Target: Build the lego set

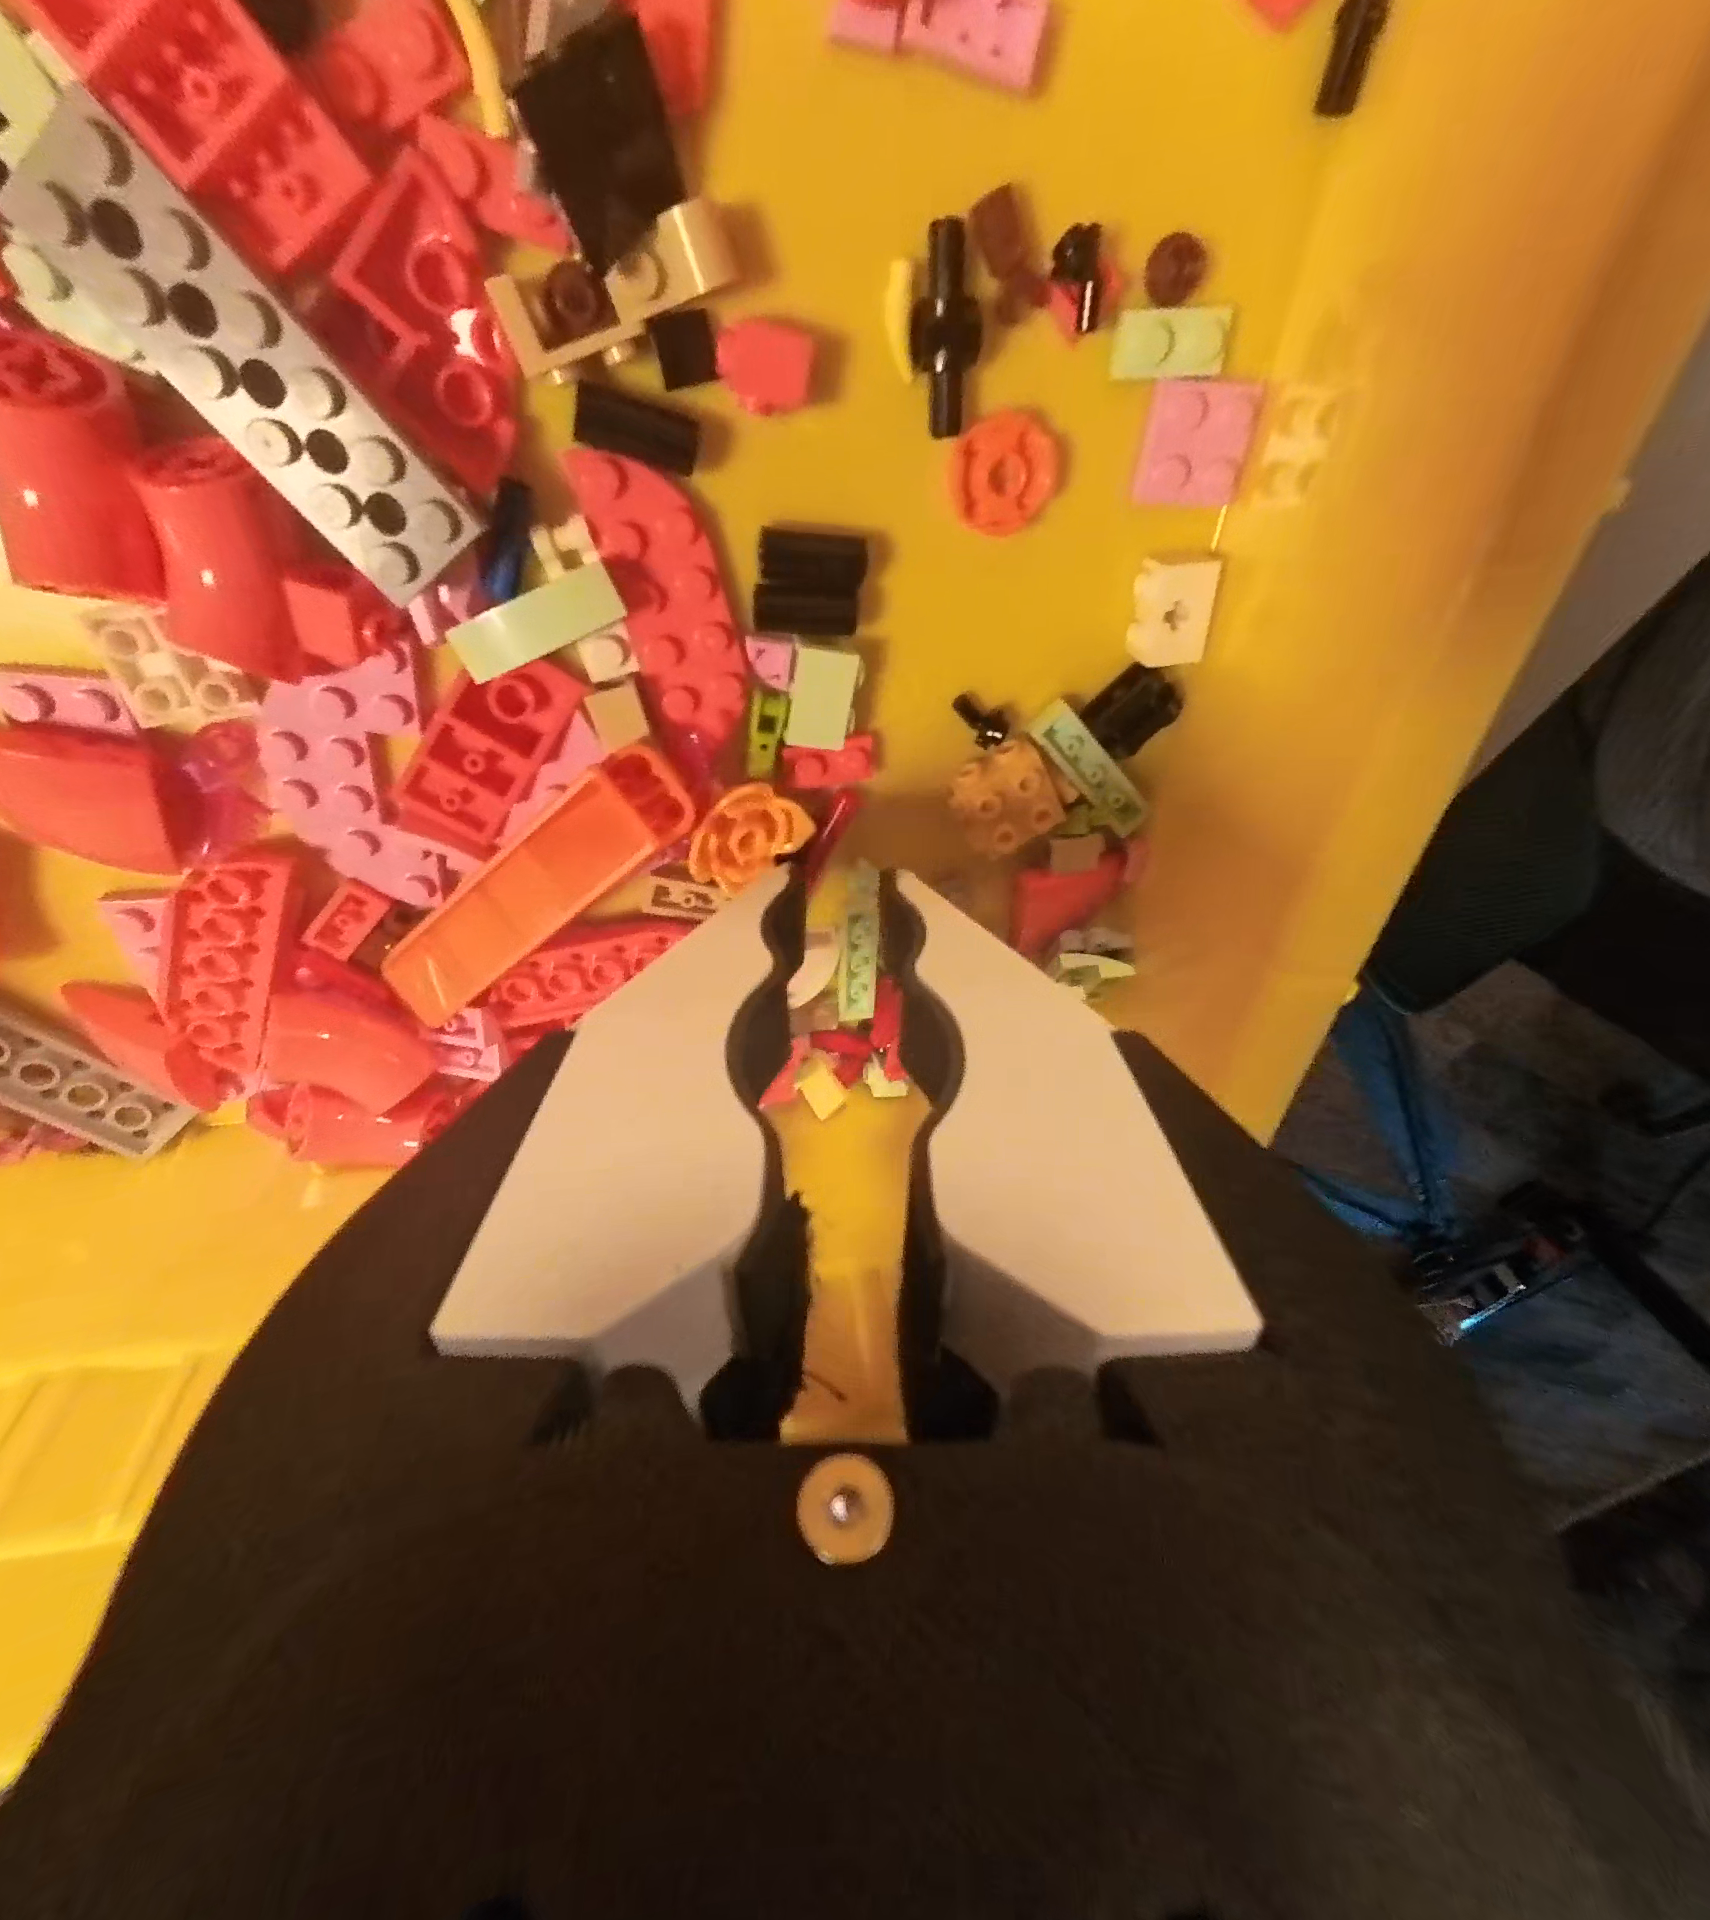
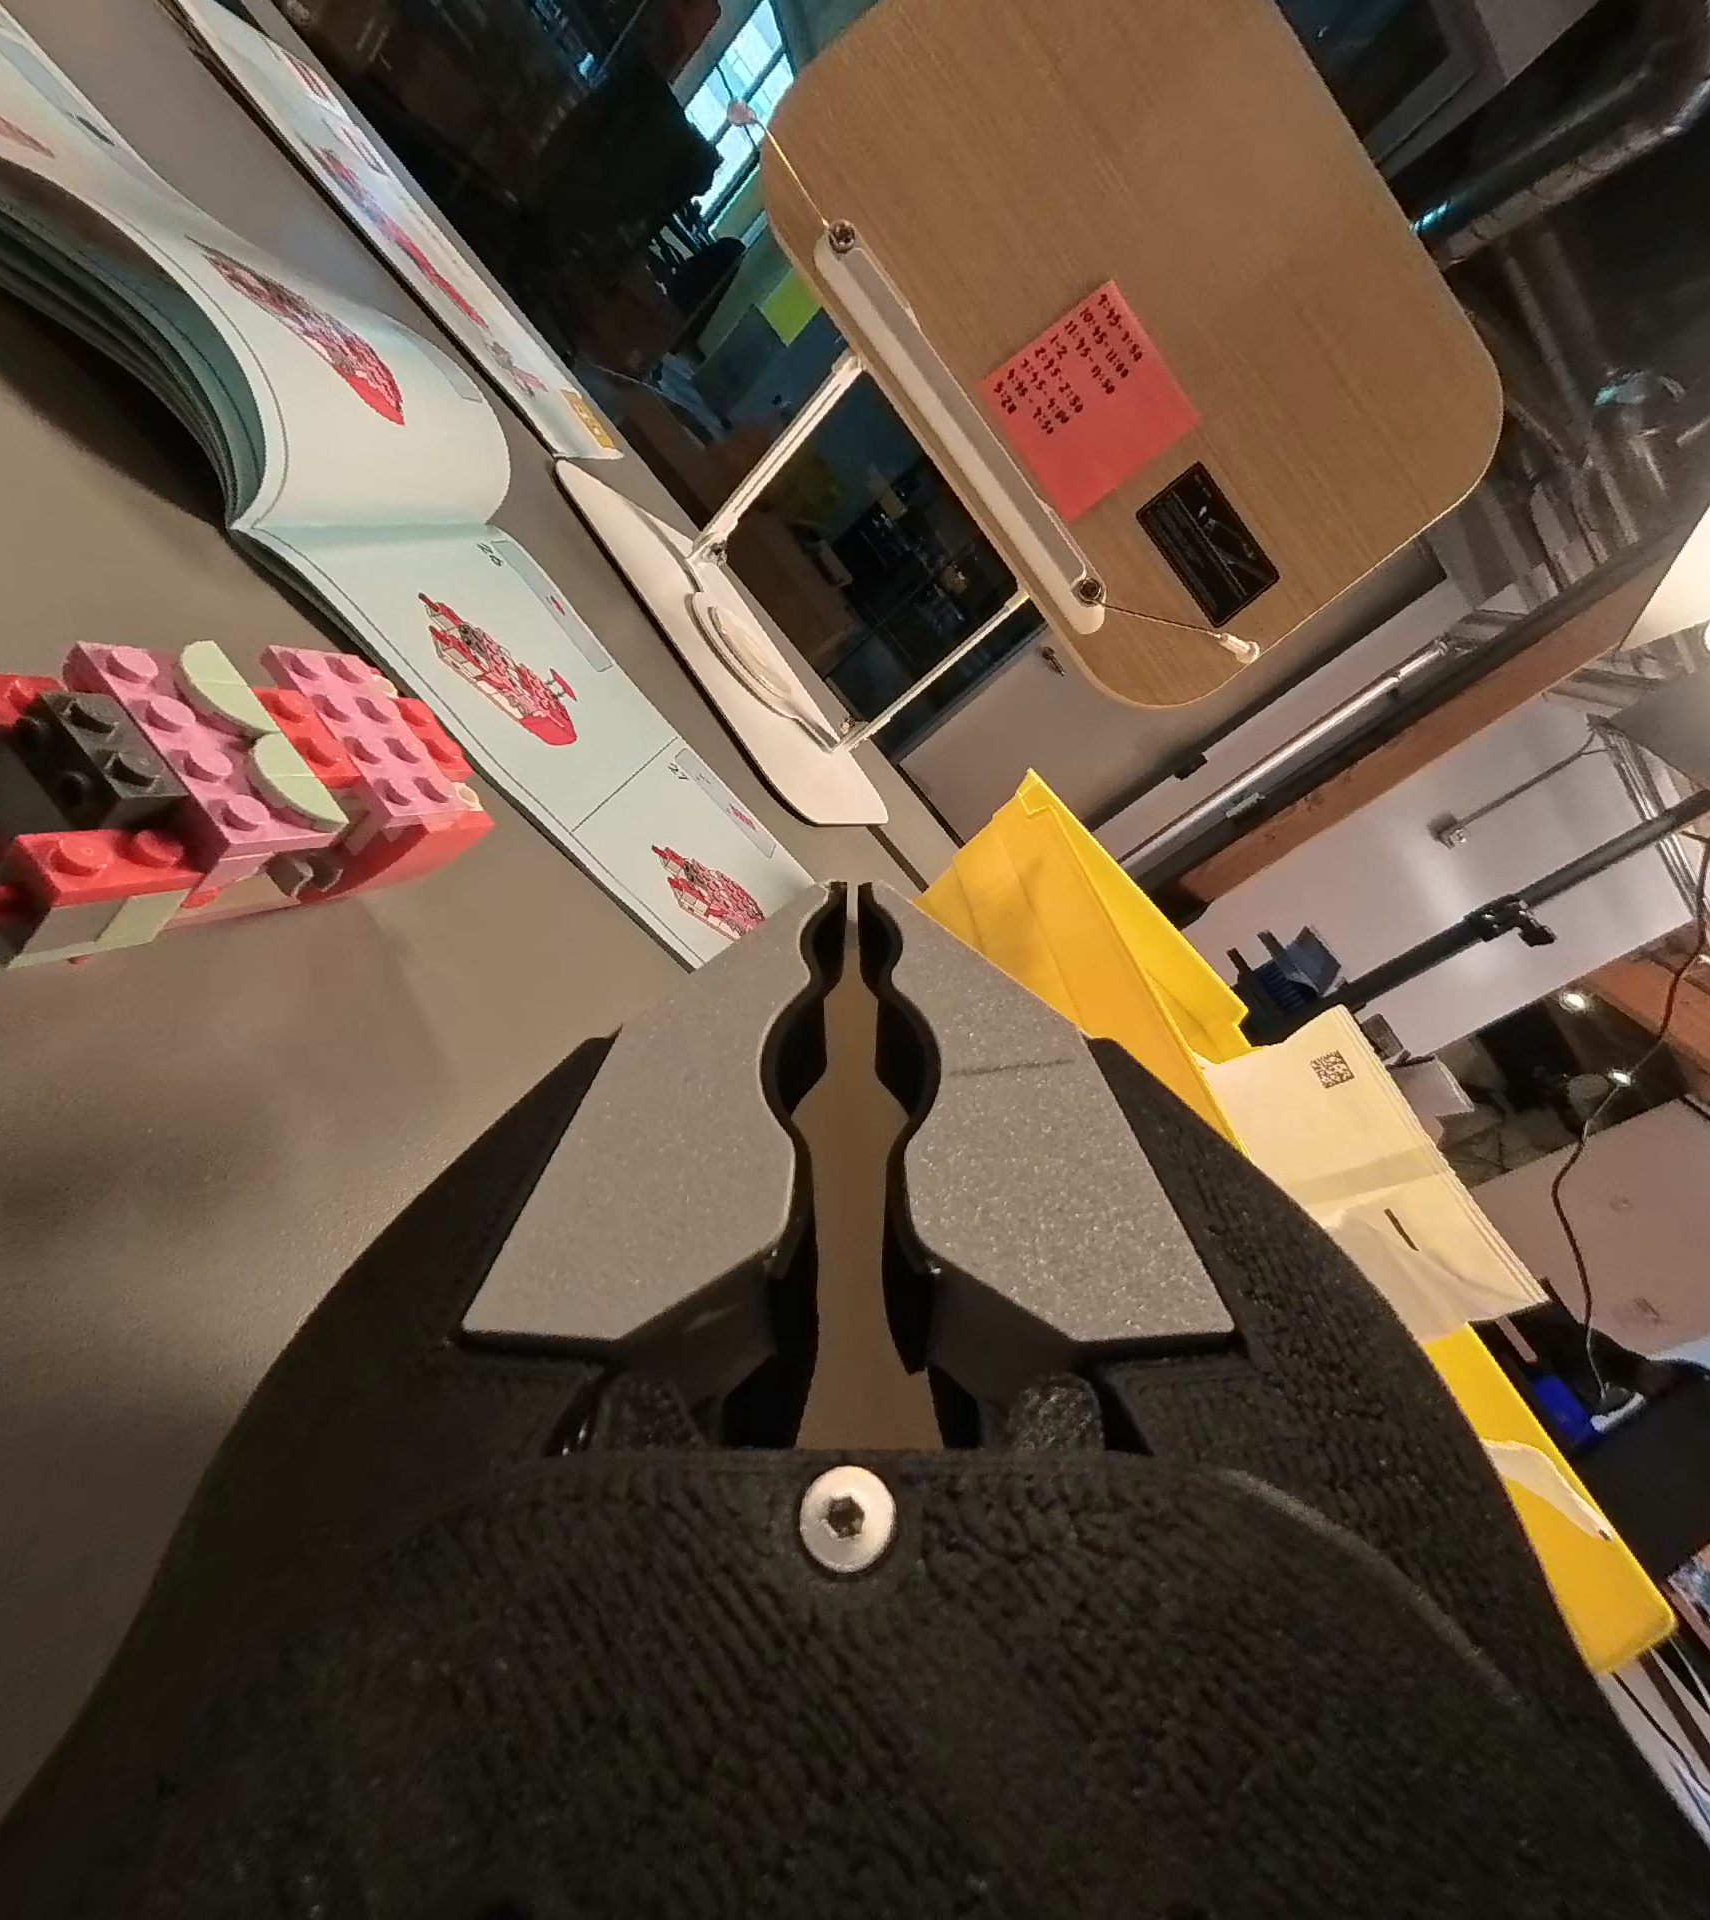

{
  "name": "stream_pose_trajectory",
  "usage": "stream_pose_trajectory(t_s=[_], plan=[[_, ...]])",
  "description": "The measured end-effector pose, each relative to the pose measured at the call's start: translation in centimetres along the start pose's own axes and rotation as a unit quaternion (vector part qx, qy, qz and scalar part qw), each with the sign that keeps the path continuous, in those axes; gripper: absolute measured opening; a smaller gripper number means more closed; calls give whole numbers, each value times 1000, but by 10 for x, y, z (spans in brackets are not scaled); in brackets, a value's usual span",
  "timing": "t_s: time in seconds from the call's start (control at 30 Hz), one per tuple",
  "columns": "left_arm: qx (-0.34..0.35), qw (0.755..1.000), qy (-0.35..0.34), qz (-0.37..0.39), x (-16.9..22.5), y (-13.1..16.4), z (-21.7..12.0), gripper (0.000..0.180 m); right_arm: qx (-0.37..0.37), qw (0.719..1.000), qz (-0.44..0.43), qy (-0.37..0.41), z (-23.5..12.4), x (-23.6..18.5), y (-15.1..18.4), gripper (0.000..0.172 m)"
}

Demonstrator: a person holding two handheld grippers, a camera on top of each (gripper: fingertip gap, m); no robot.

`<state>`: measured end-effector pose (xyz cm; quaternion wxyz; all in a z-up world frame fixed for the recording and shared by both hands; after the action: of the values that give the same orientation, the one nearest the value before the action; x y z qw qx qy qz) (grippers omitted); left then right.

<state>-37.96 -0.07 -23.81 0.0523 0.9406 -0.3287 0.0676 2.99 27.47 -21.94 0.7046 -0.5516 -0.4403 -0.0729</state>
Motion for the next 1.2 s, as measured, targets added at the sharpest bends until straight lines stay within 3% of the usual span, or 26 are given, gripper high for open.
stream_pose_trajectory(t_s=[0.57,0.8,1.03,1.2], plan=[[11,1000,-4,20,11,5,-4,9,0,1000,-1,-2,0,-1,0,0],[-27,999,-2,27,11,12,1,7,-1,1000,-2,-2,0,-1,0,0],[-75,995,-67,11,0,21,0,0,-1,1000,-2,-2,0,-1,0,0],[-3,999,12,33,21,7,-5,0,0,1000,-2,-3,0,-1,0,0]])
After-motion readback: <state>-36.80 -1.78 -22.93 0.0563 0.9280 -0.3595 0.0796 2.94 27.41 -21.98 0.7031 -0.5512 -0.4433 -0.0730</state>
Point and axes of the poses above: each gripper's, where its closed fingertips meet, z out along the fingers, y out of its underside, x = y × z across the jaws, the point moved 5 cm from there along -z, back along the fingers, and after that the axes turned 4 degrees about z, right-handed, at the moved point
